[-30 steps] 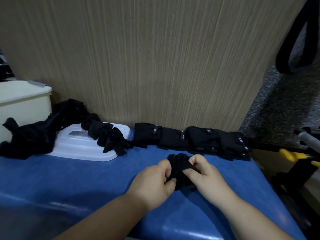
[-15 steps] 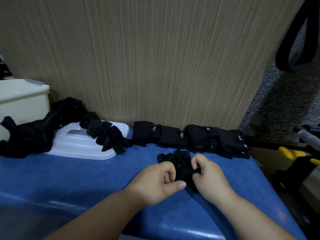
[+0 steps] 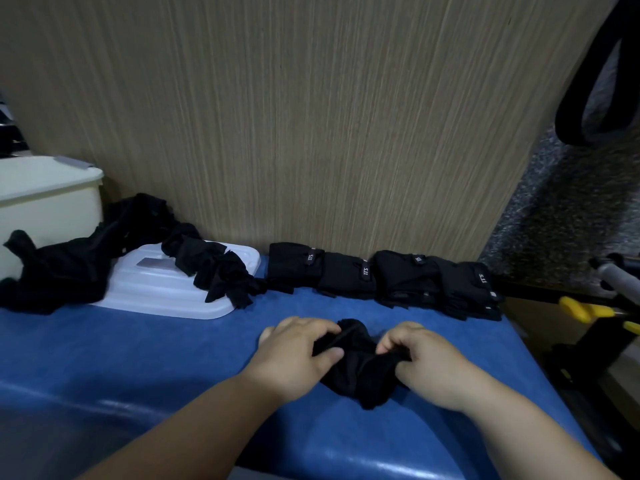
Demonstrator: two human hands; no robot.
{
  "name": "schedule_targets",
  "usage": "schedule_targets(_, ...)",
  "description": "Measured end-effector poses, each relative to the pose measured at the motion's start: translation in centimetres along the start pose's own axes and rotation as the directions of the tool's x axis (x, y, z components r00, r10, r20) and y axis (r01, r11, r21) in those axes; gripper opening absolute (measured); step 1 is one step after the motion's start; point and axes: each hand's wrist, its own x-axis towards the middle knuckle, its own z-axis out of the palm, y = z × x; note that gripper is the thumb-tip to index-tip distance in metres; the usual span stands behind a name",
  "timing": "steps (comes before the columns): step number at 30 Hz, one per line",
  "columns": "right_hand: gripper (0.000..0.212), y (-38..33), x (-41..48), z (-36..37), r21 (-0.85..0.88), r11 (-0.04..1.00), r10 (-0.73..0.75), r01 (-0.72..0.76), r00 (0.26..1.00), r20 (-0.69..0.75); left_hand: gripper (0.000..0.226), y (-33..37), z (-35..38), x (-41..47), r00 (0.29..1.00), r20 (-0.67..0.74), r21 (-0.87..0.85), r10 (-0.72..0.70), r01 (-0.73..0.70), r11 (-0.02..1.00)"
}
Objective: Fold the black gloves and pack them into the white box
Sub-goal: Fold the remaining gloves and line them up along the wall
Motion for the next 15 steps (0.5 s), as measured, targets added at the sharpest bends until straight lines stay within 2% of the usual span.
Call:
schedule_targets(2,0.032,0.1,-0.2,-0.8,-0.087,0.996,0.029,-0.025,0.999,0.034,0.041,0.0,0.2,0.0,1.000,0.018,0.051,0.020,-0.021,0.998)
schedule_targets(4,0.027,0.2,-0.5,-1.5,-0.086,0.995,0.059,-0.052,0.995,0.081,0.046,-0.1,0.4,-0.1,0.999,0.024,0.108,0.023,-0.026,0.994)
schedule_targets(8,0.022,1.0,-1.0,-2.7,0.166,0.978,0.086,-0.129,0.966,0.244,0.051,0.0,0.5,-0.2,1.000,0.005,0.169,0.020,-0.020,0.985)
schedule_targets(10,0.028,1.2,-1.4,-3.1,0.263,0.951,0.075,-0.163,0.946,0.315,0.050,0.1,0.5,-0.2,1.000,-0.012,0.178,0.023,-0.020,0.984)
schedule_targets(12,0.045,0.8,-1.4,-3.0,0.298,0.935,0.112,-0.190,0.959,0.260,0.049,0.0,0.7,-0.2,1.000,-0.003,0.188,0.031,-0.030,0.982)
schedule_targets(15,0.057,-0.1,-0.8,-1.9,0.260,0.945,0.209,-0.201,0.978,-0.006,0.046,0.4,0.8,-0.3,0.998,0.014,0.174,0.058,-0.059,0.983)
